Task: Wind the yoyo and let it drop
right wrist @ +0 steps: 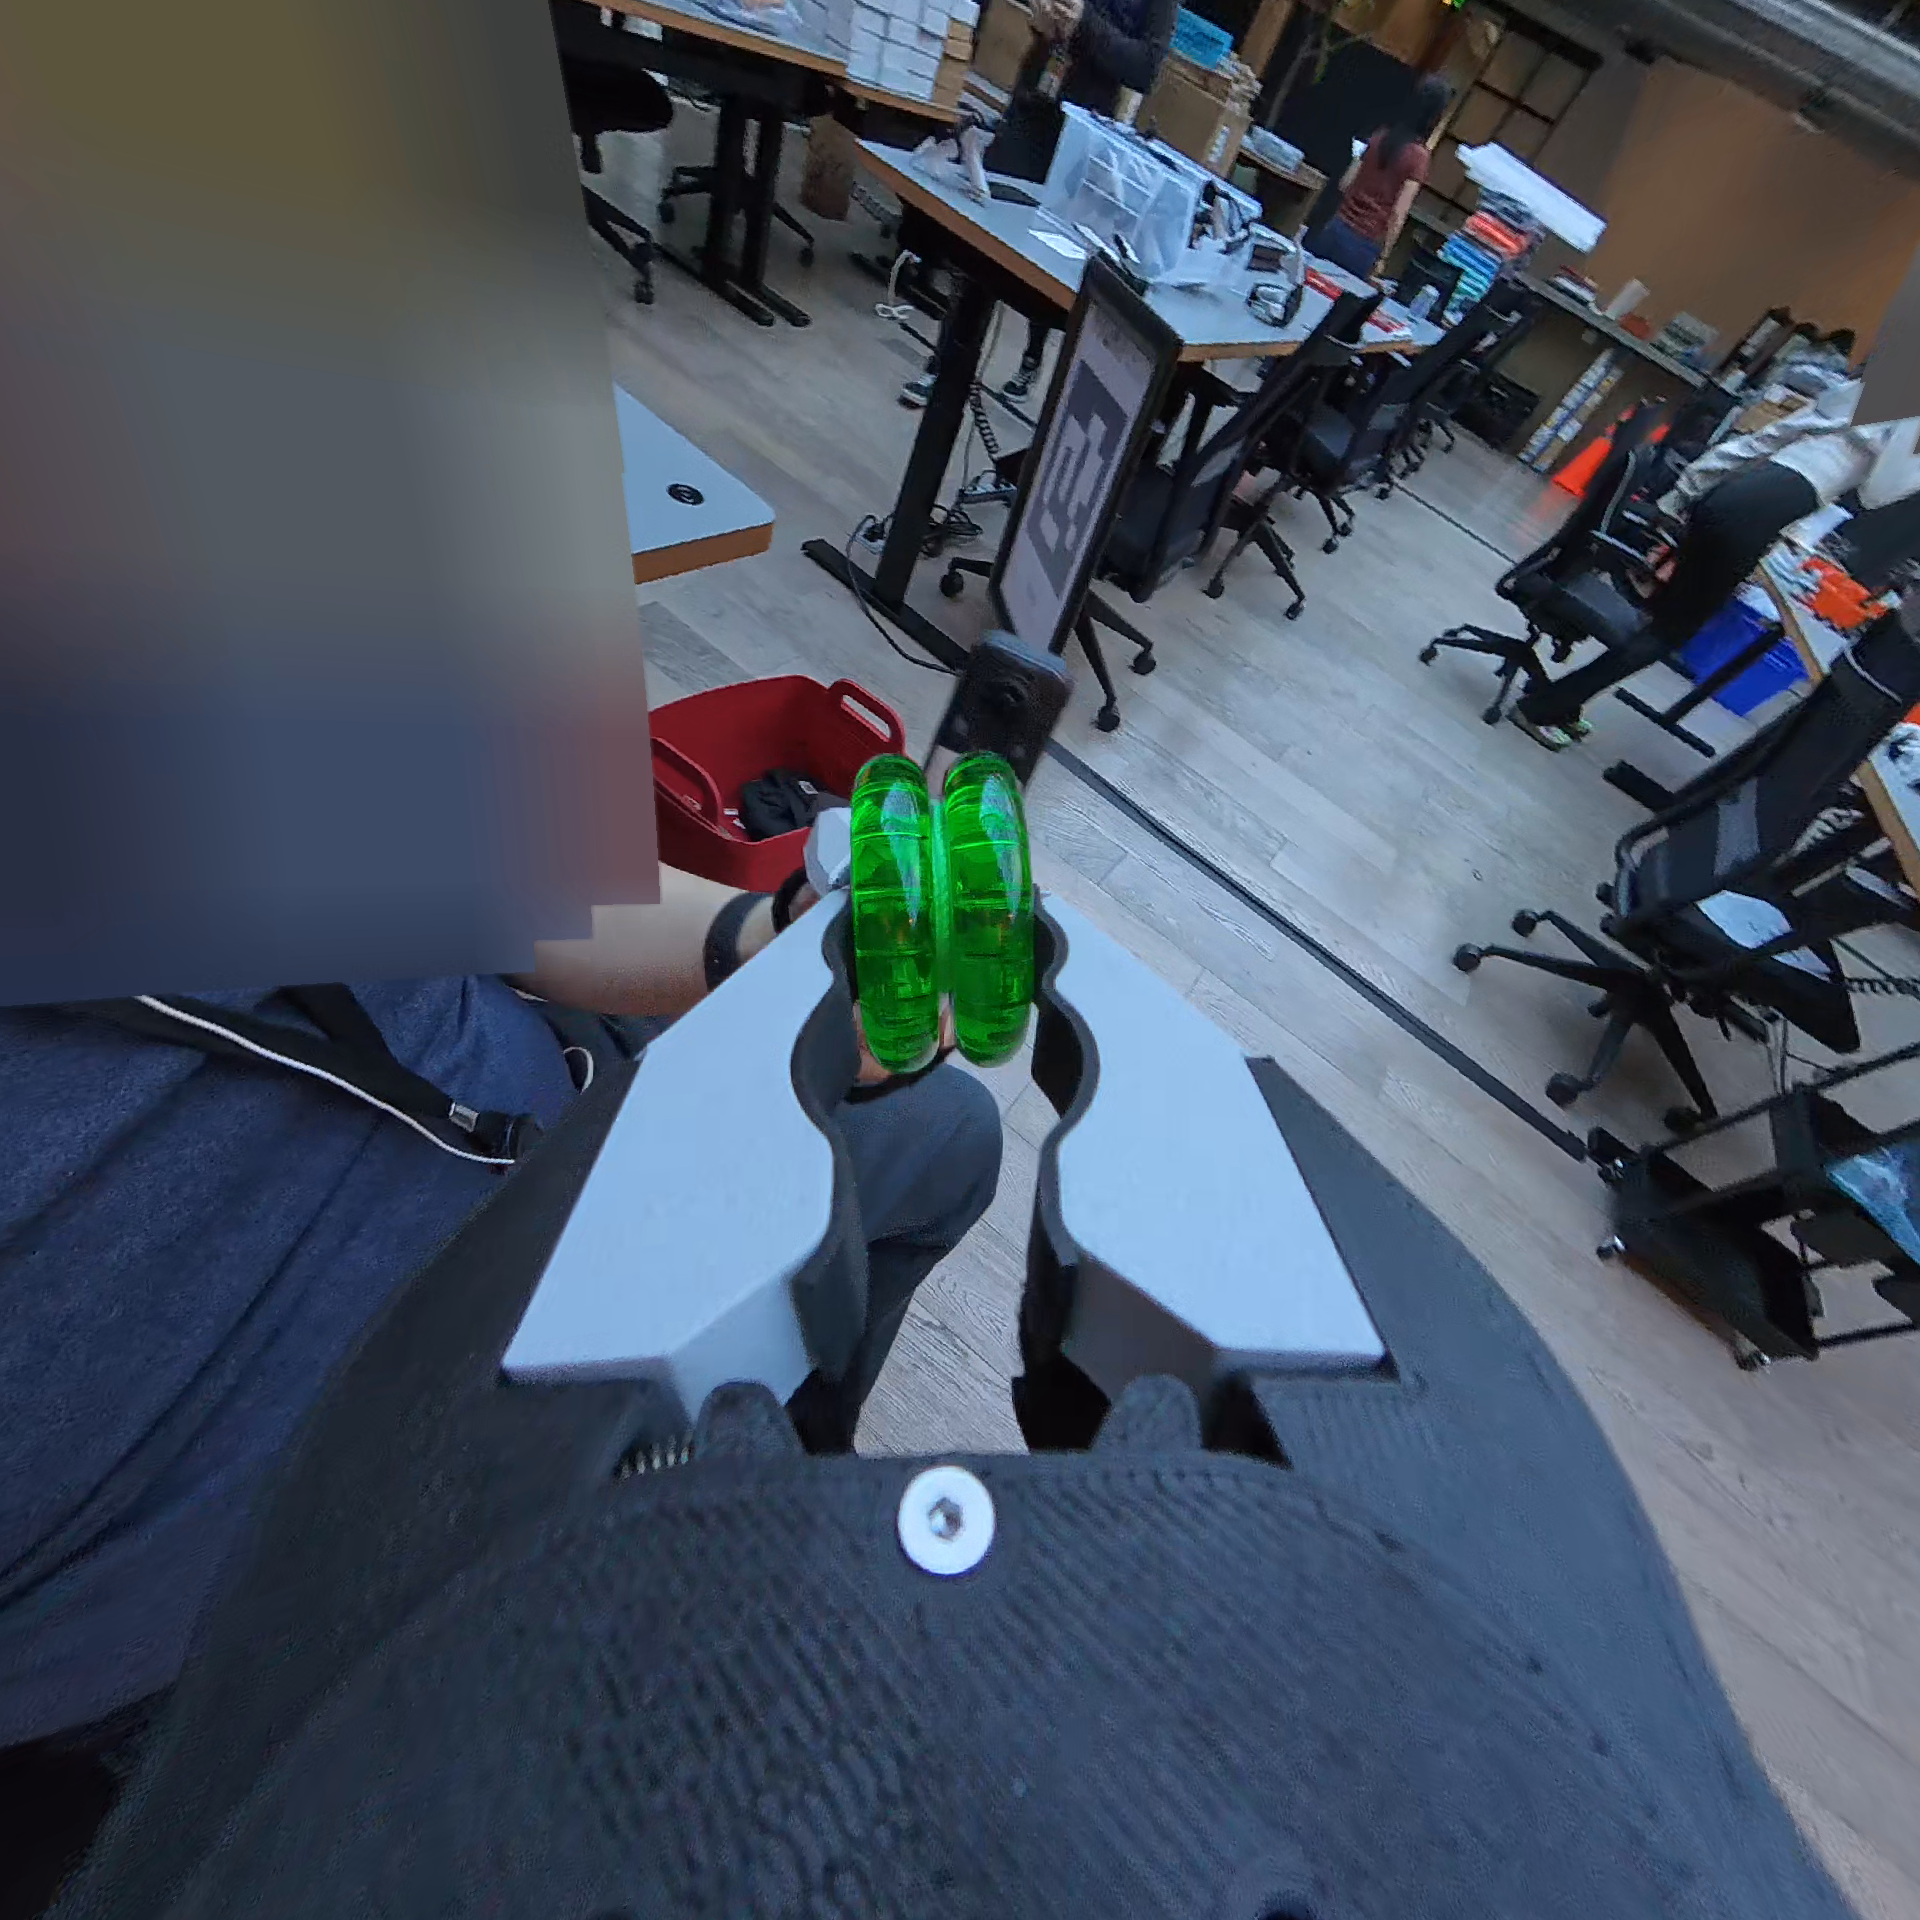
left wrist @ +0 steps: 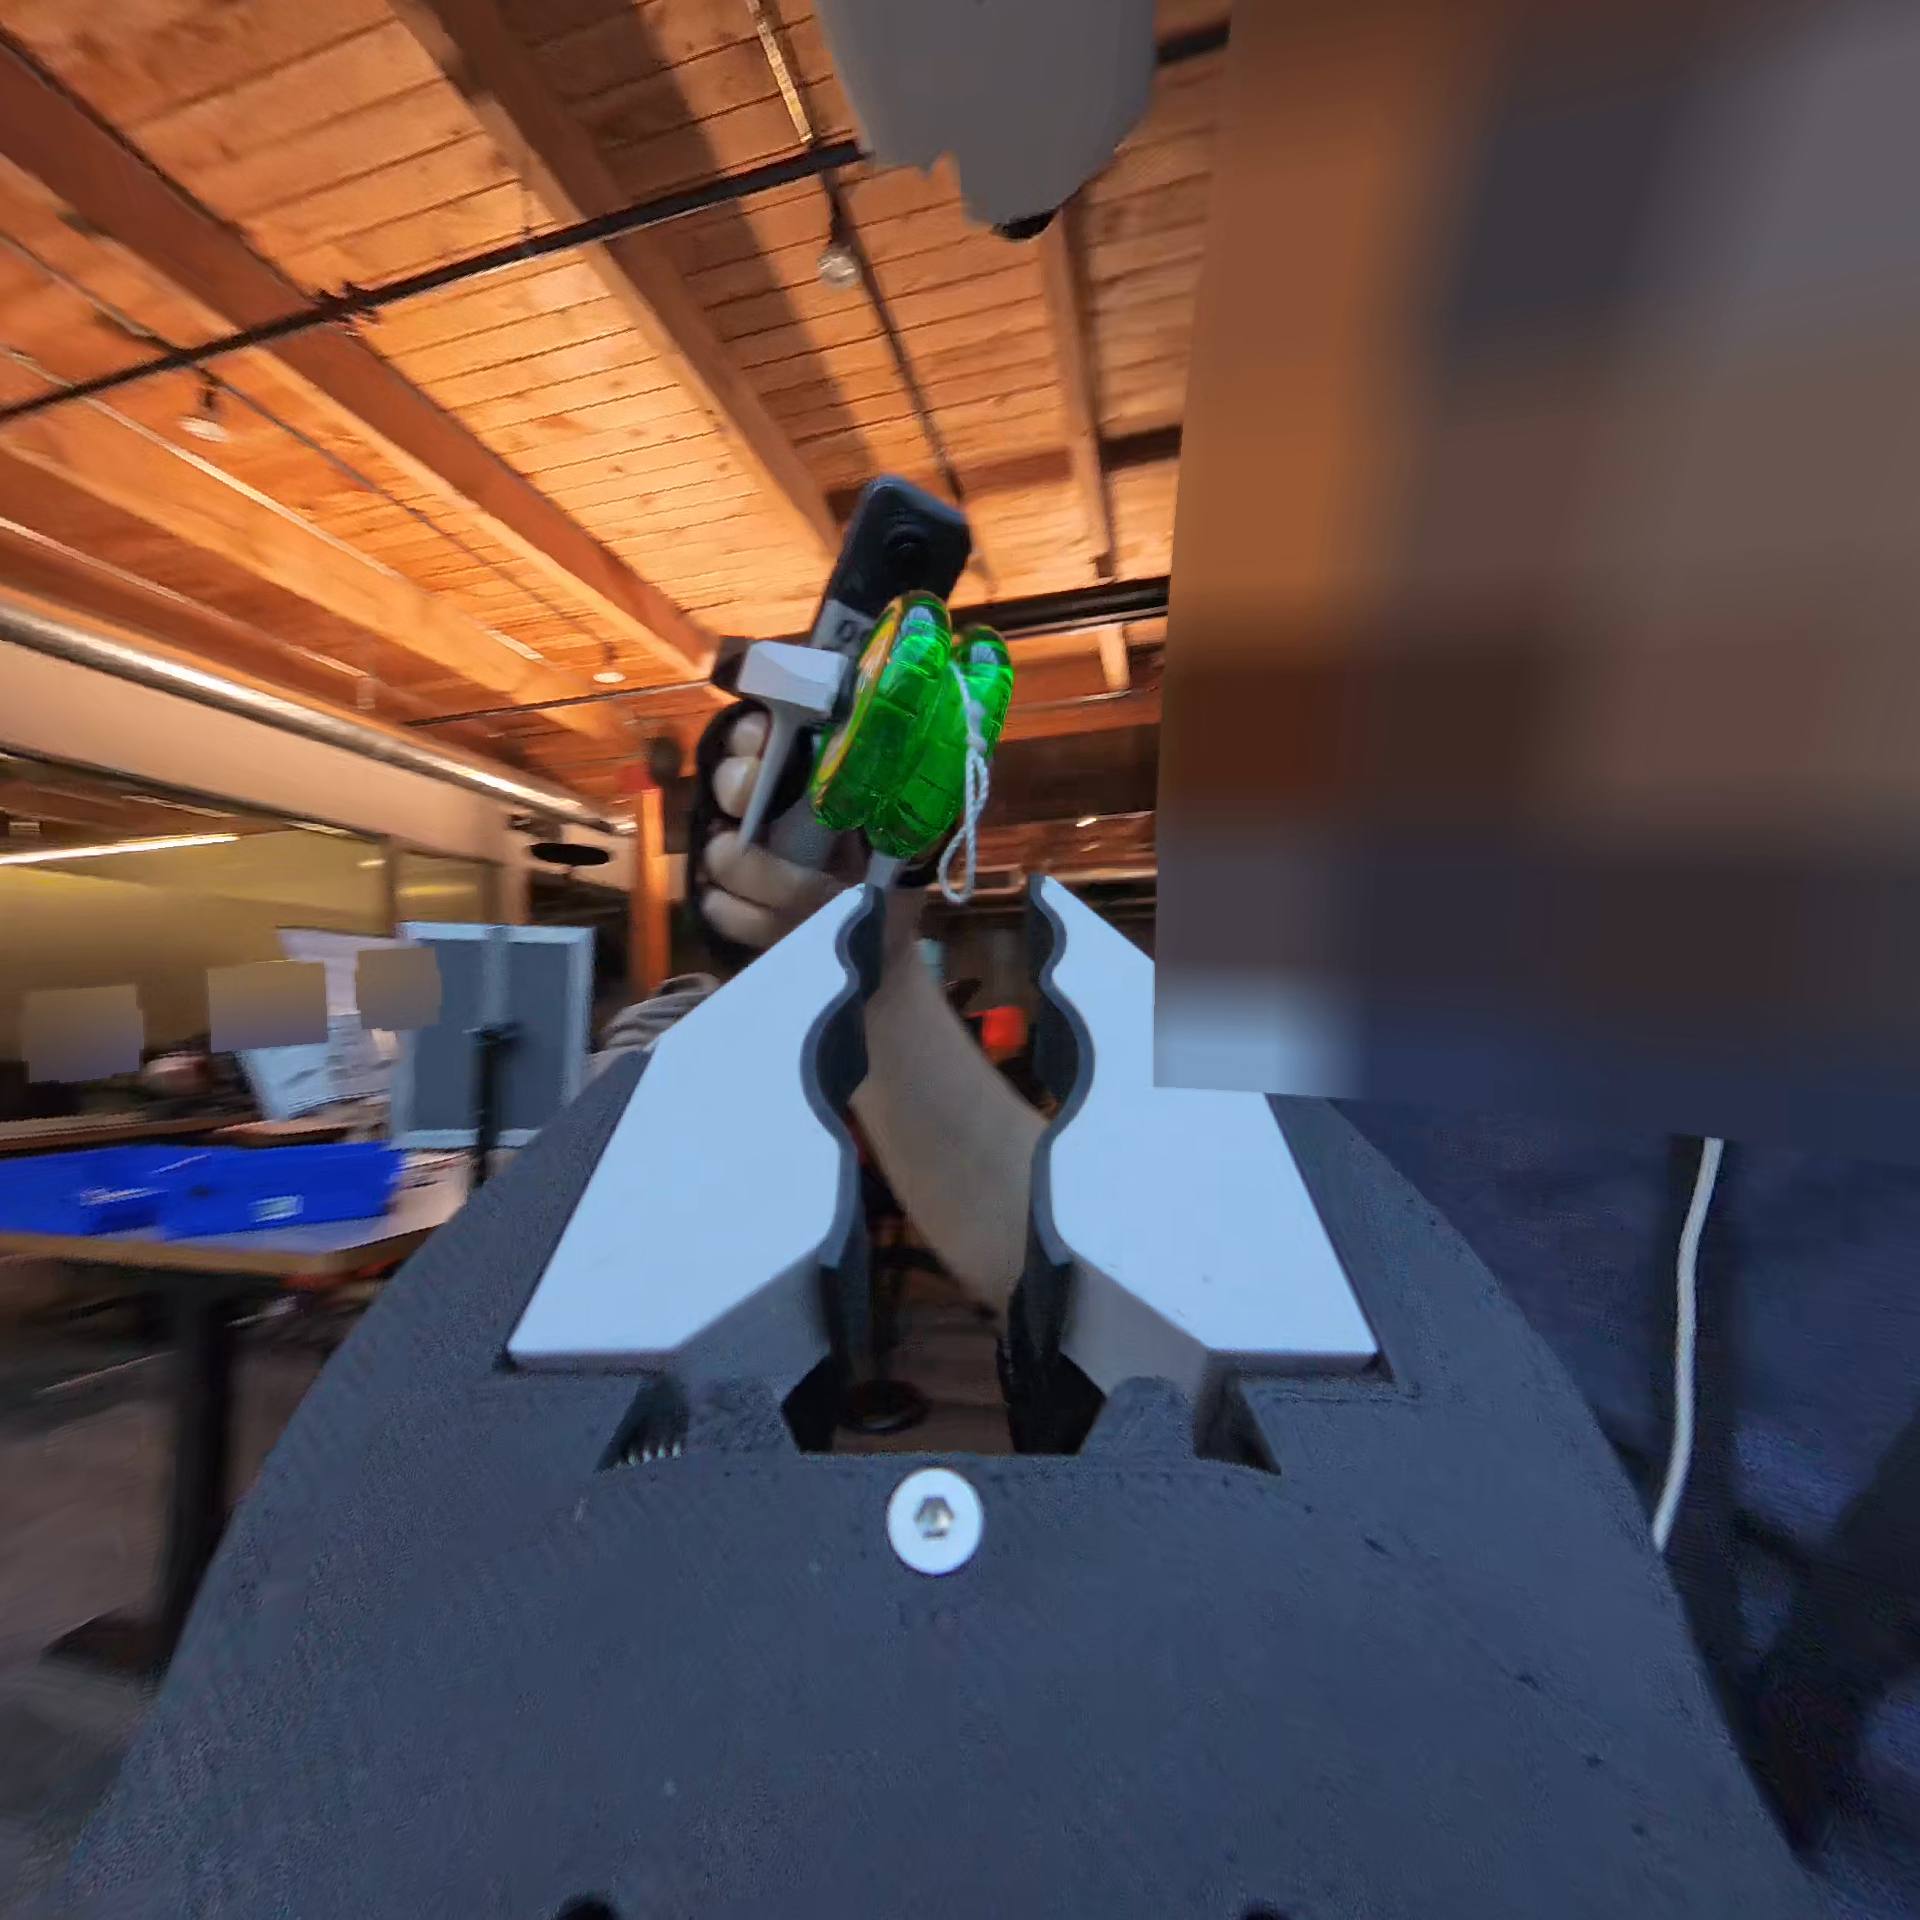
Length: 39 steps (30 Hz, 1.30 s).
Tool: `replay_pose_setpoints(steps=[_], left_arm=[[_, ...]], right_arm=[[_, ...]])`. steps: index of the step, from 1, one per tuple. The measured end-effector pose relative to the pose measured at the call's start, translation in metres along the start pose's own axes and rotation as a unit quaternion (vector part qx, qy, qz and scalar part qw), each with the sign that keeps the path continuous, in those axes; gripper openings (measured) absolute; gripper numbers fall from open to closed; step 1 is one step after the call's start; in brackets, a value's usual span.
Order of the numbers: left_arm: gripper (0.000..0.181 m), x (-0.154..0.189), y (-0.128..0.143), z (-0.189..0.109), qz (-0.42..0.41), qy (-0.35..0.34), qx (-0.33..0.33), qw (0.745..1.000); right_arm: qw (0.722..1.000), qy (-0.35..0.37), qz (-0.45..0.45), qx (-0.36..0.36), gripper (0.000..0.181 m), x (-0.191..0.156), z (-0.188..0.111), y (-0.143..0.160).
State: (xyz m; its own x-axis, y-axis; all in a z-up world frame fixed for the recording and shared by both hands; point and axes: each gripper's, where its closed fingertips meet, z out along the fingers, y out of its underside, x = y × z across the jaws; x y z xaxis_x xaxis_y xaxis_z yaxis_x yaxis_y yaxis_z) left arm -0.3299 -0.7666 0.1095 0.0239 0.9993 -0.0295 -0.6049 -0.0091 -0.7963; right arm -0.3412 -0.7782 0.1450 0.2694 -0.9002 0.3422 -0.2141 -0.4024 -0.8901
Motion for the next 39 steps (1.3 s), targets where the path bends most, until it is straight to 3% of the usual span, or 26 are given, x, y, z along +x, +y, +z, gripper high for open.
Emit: replay_pose_setpoints(steps=[1, 4, 8, 15, 25, 39], left_arm=[[0.026, -0.002, -0.003, -0.002, 0.036, -0.037, -0.018, 0.999], [0.026, -0.003, -0.011, -0.001, 0.115, -0.121, -0.062, 0.984], [0.025, -0.013, -0.001, 0.010, 0.163, -0.196, -0.129, 0.958], [0.013, -0.011, -0.003, 0.014, 0.101, -0.179, -0.085, 0.975], [0.001, -0.026, 0.000, 0.012, 0.112, -0.212, -0.096, 0.966], [0.000, -0.032, -0.007, 0.009, 0.108, -0.235, -0.078, 0.963]], right_arm=[[1.000, 0.013, 0.006, -0.007, 0.027, 0.003, 0.000, 0.000], [0.999, 0.034, 0.023, -0.013, 0.027, 0.007, 0.000, -0.002], [0.999, 0.038, 0.027, -0.009, 0.027, 0.008, 0.002, -0.005], [0.998, 0.045, 0.033, -0.015, 0.027, 0.011, -0.001, -0.001], [0.998, 0.037, 0.037, -0.017, 0.027, 0.010, 0.000, 0.006], [0.999, 0.030, 0.037, -0.026, 0.027, 0.005, -0.001, 0.010]])
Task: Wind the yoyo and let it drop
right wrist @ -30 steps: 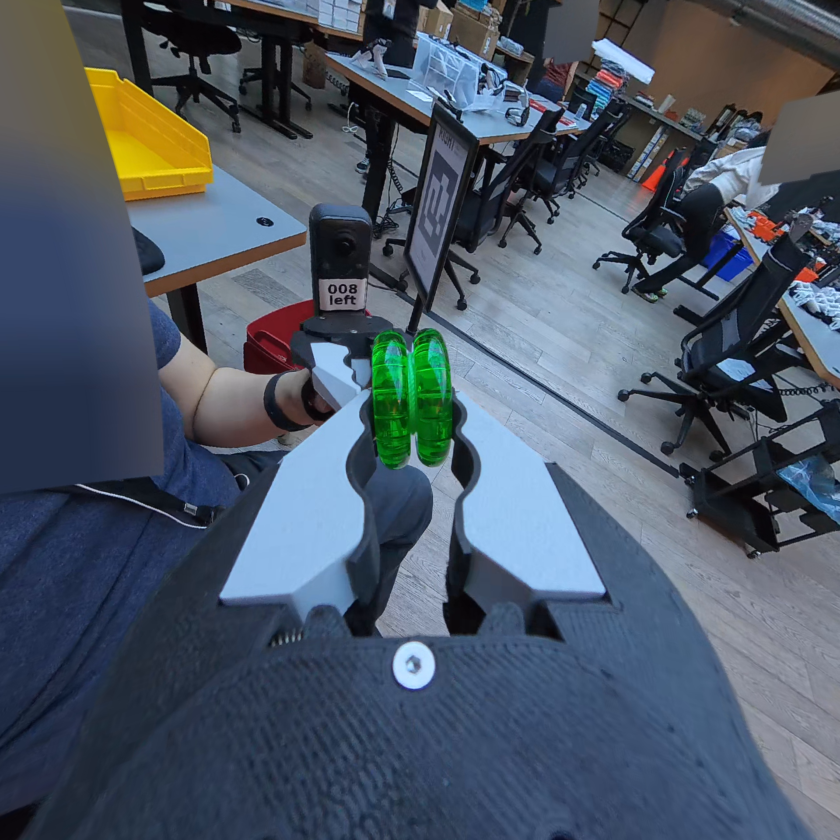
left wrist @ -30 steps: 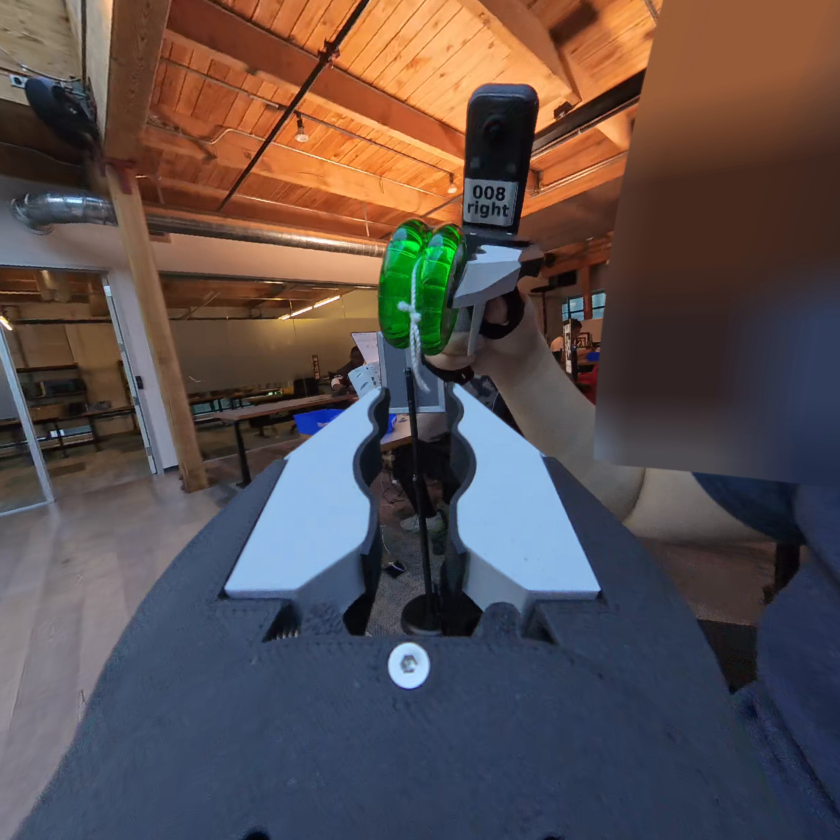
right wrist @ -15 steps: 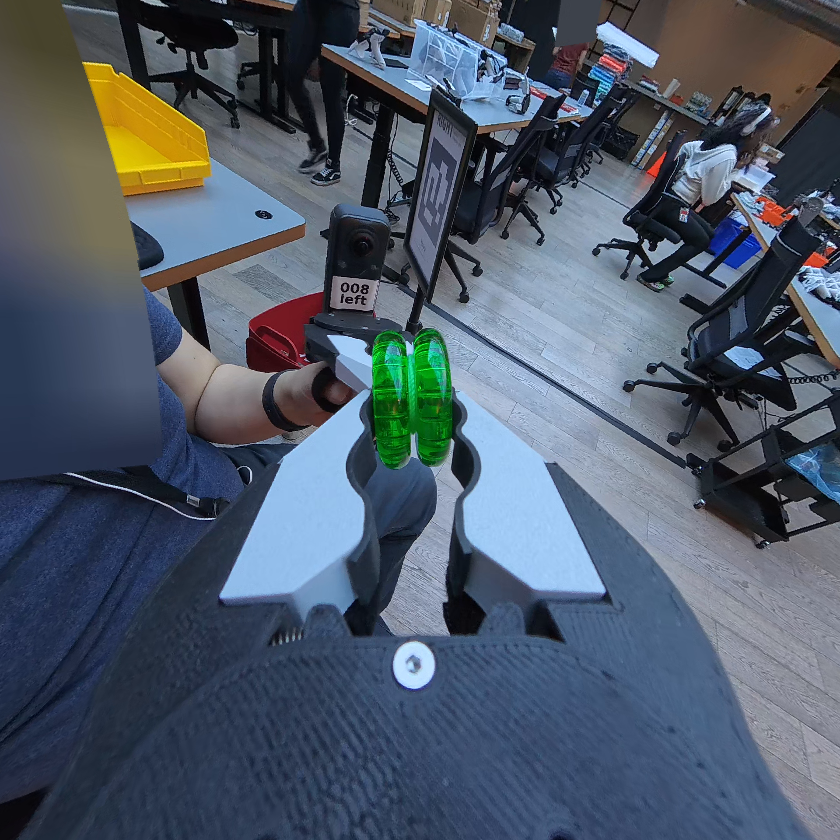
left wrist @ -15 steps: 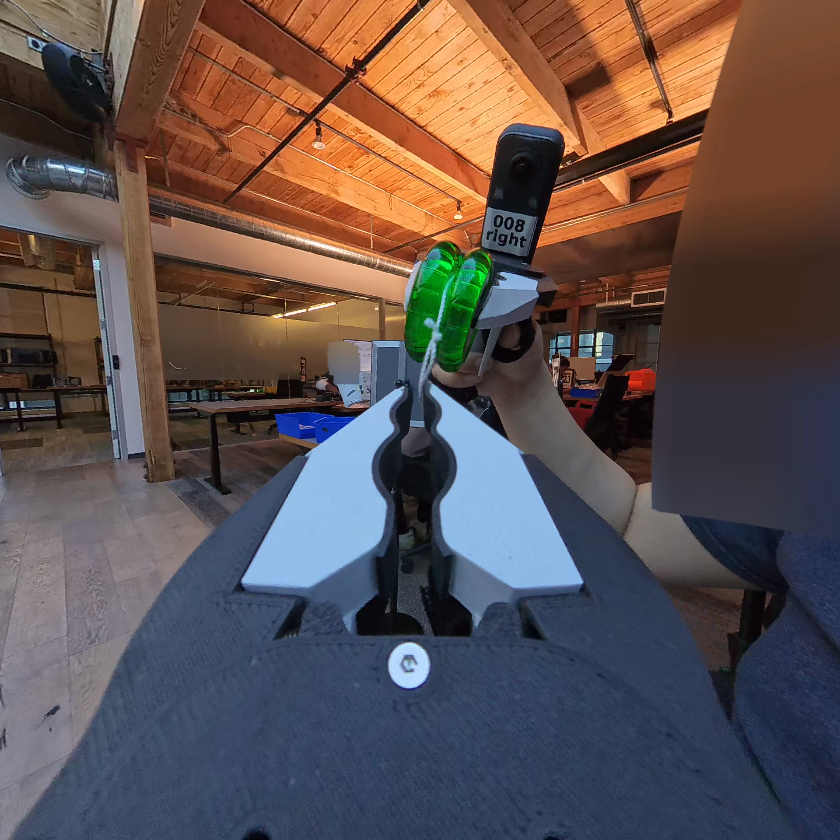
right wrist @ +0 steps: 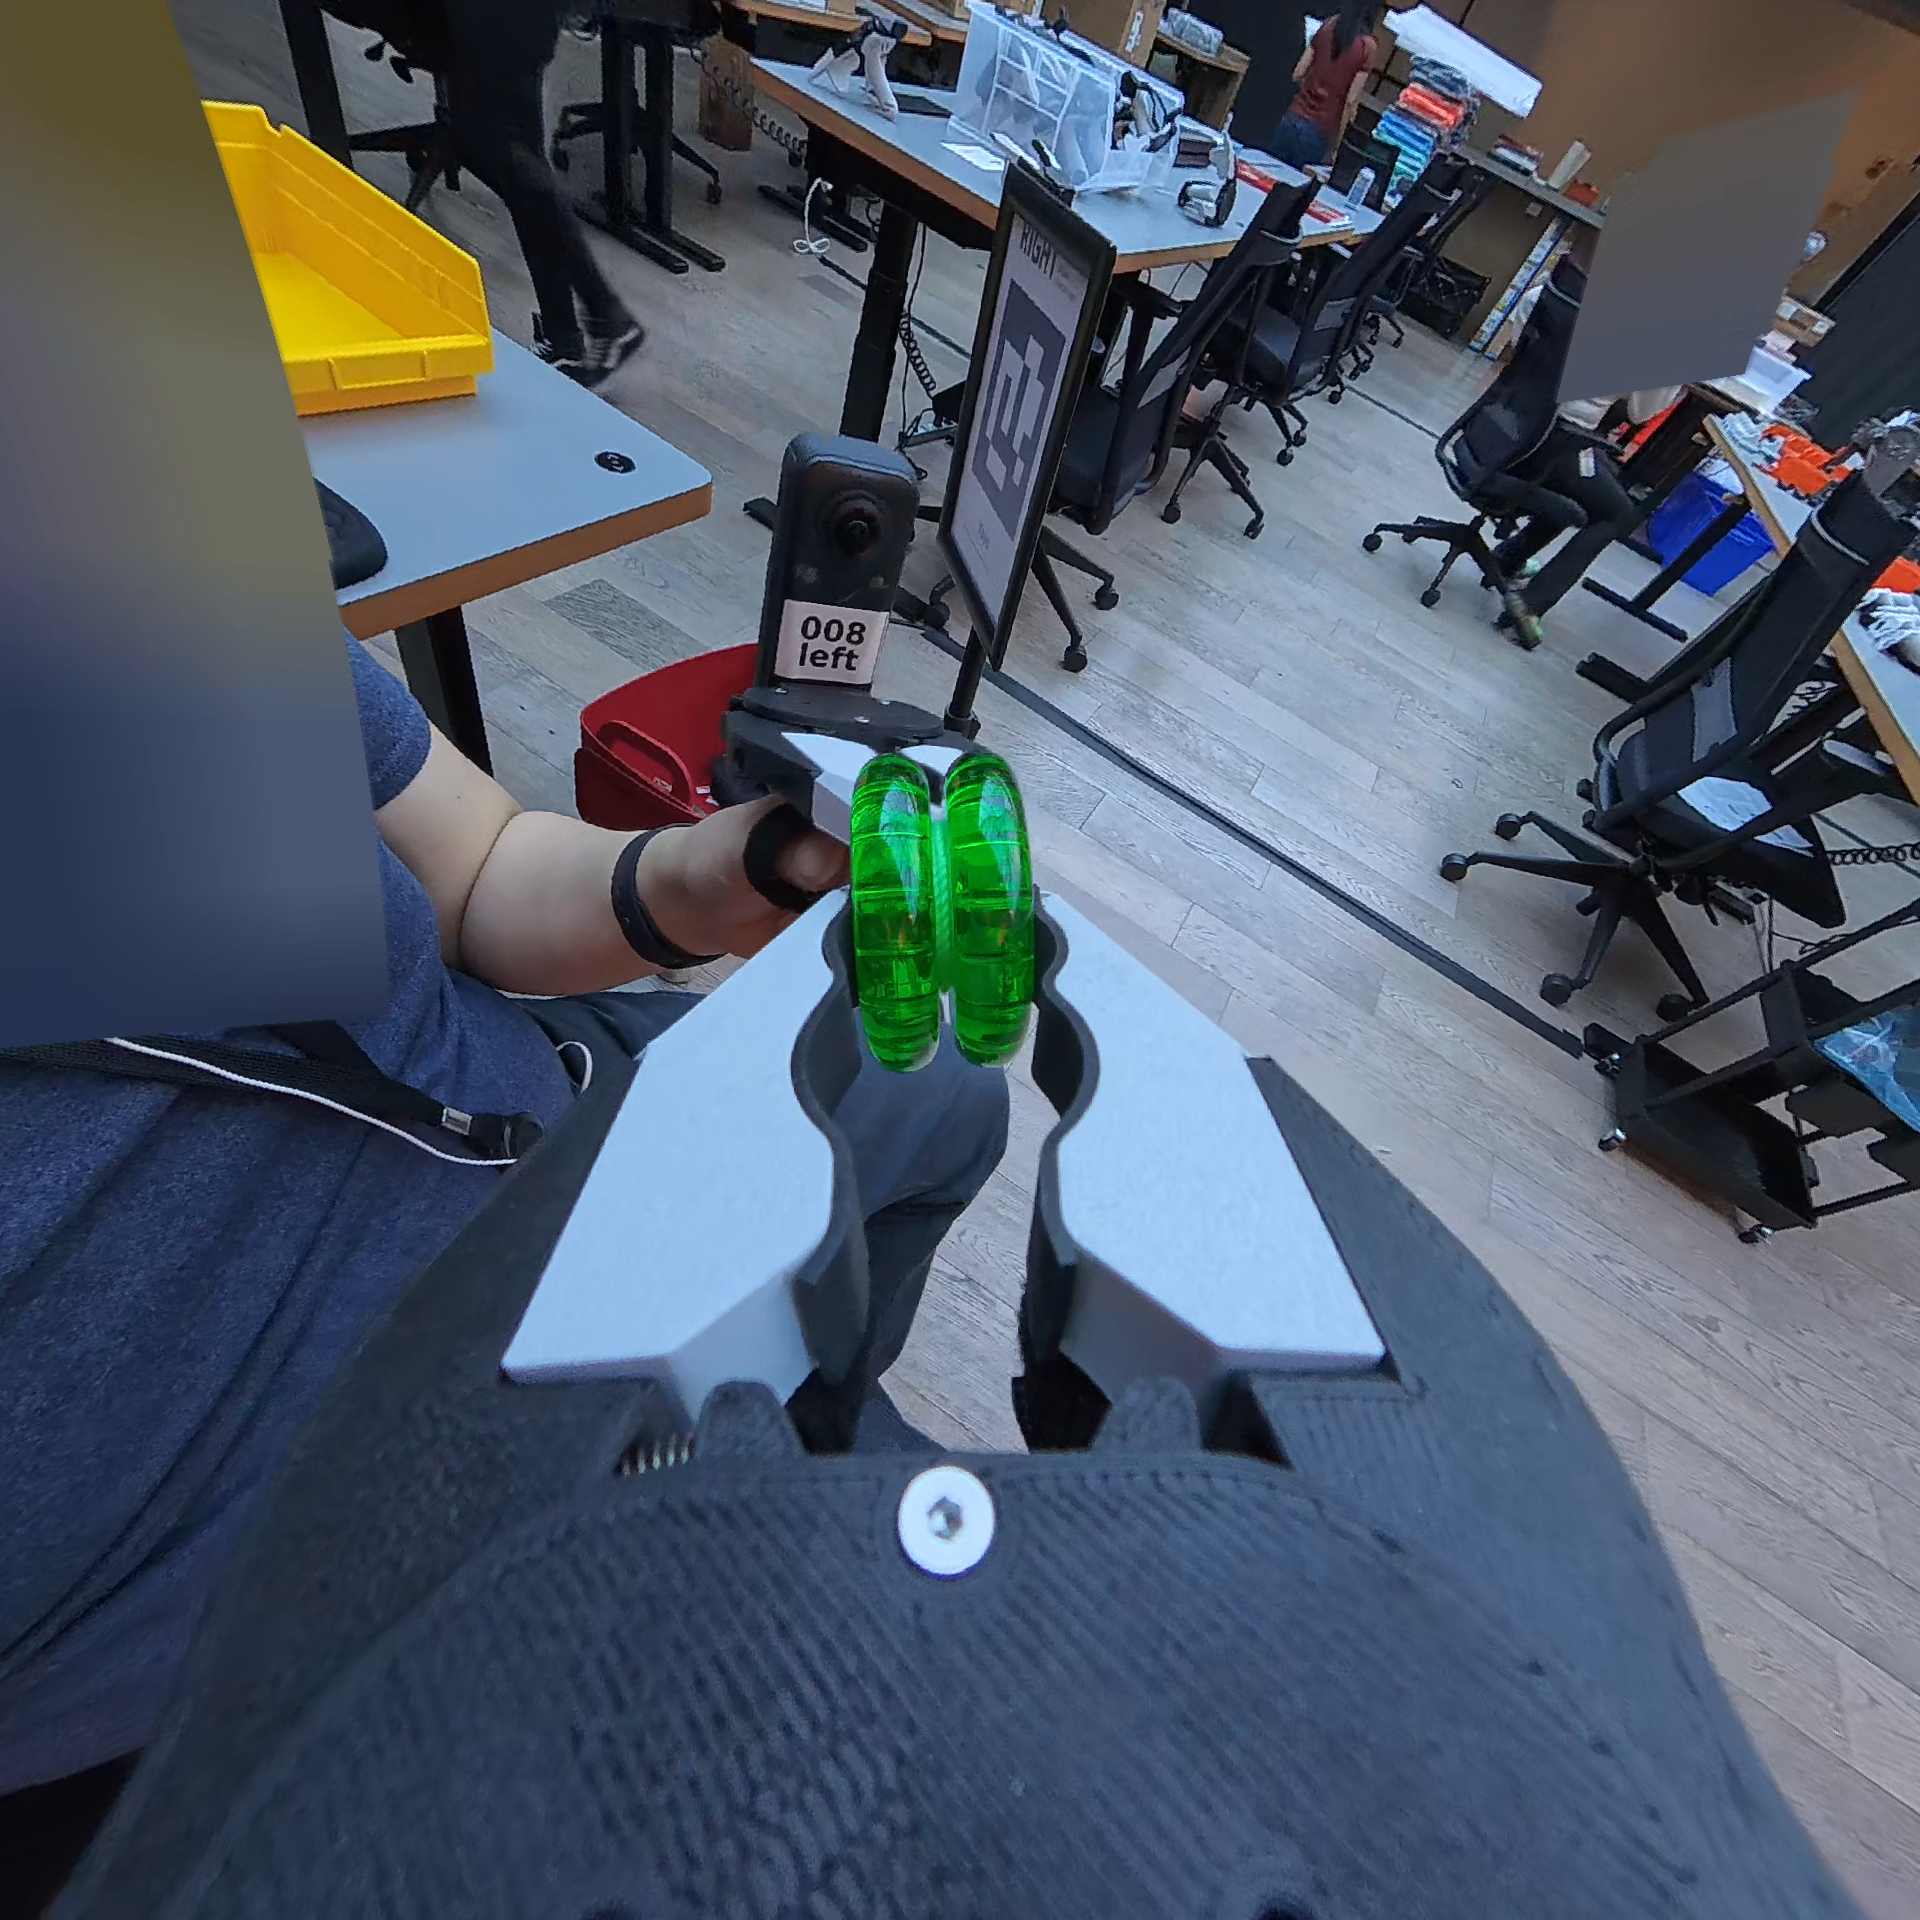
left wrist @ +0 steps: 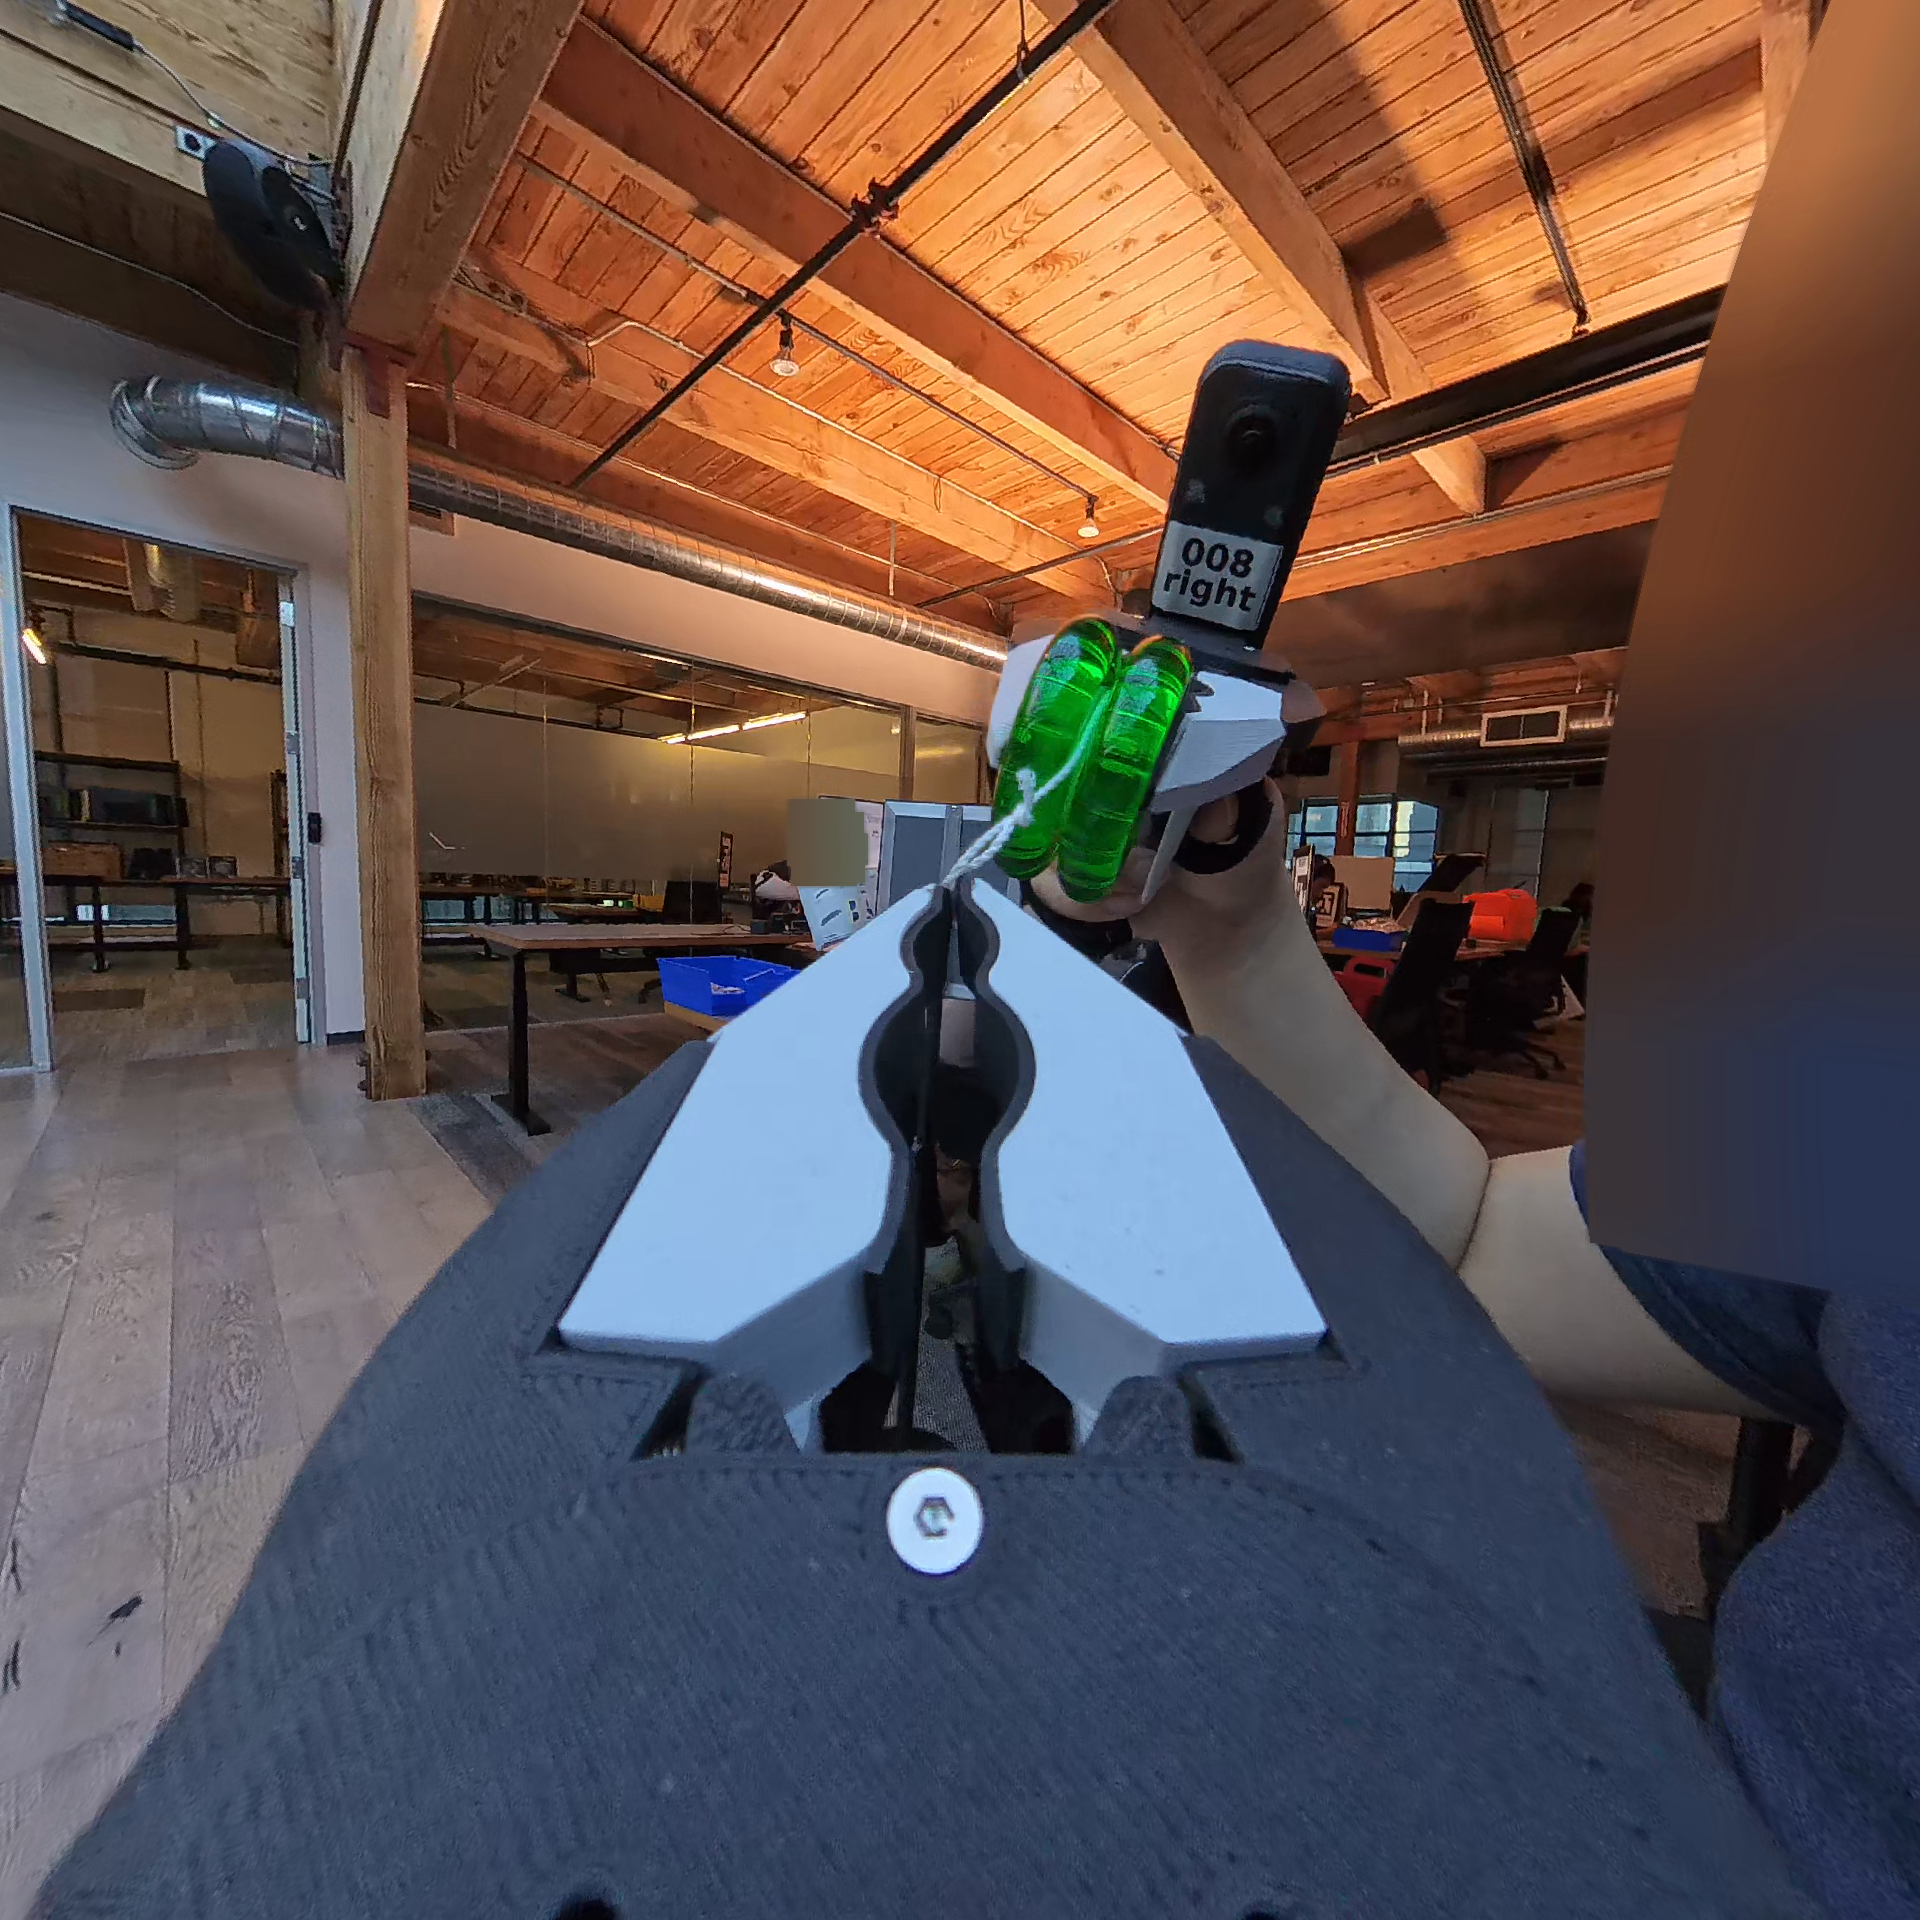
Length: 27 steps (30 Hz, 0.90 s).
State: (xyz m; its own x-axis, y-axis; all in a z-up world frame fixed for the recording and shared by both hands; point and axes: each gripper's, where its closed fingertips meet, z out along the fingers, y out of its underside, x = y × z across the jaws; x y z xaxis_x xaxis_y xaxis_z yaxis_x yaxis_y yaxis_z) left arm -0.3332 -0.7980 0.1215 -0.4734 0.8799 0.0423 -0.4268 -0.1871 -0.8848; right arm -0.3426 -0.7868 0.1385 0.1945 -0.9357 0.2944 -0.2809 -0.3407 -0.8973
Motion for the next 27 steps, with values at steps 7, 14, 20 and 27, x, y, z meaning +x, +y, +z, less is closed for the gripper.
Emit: replay_pose_setpoints(steps=[7, 14, 20, 27], left_arm=[[0.000, 0.001, -0.001, -0.005, 0.095, -0.028, -0.008, 0.995], [0.000, 0.031, -0.013, -0.011, 0.231, -0.012, 0.026, 0.973], [0.000, 0.050, -0.005, -0.010, 0.283, 0.017, 0.016, 0.959], [0.000, 0.055, -0.001, -0.008, 0.291, 0.028, 0.008, 0.956]], right_arm=[[1.000, -0.022, 0.003, -0.001, 0.027, -0.008, 0.005, 0.013], [0.993, -0.051, -0.109, 0.018, 0.027, -0.028, 0.002, 0.016], [0.985, -0.017, -0.166, 0.038, 0.028, -0.028, 0.000, 0.012], [0.984, -0.049, -0.163, 0.050, 0.028, -0.040, -0.002, 0.011]])
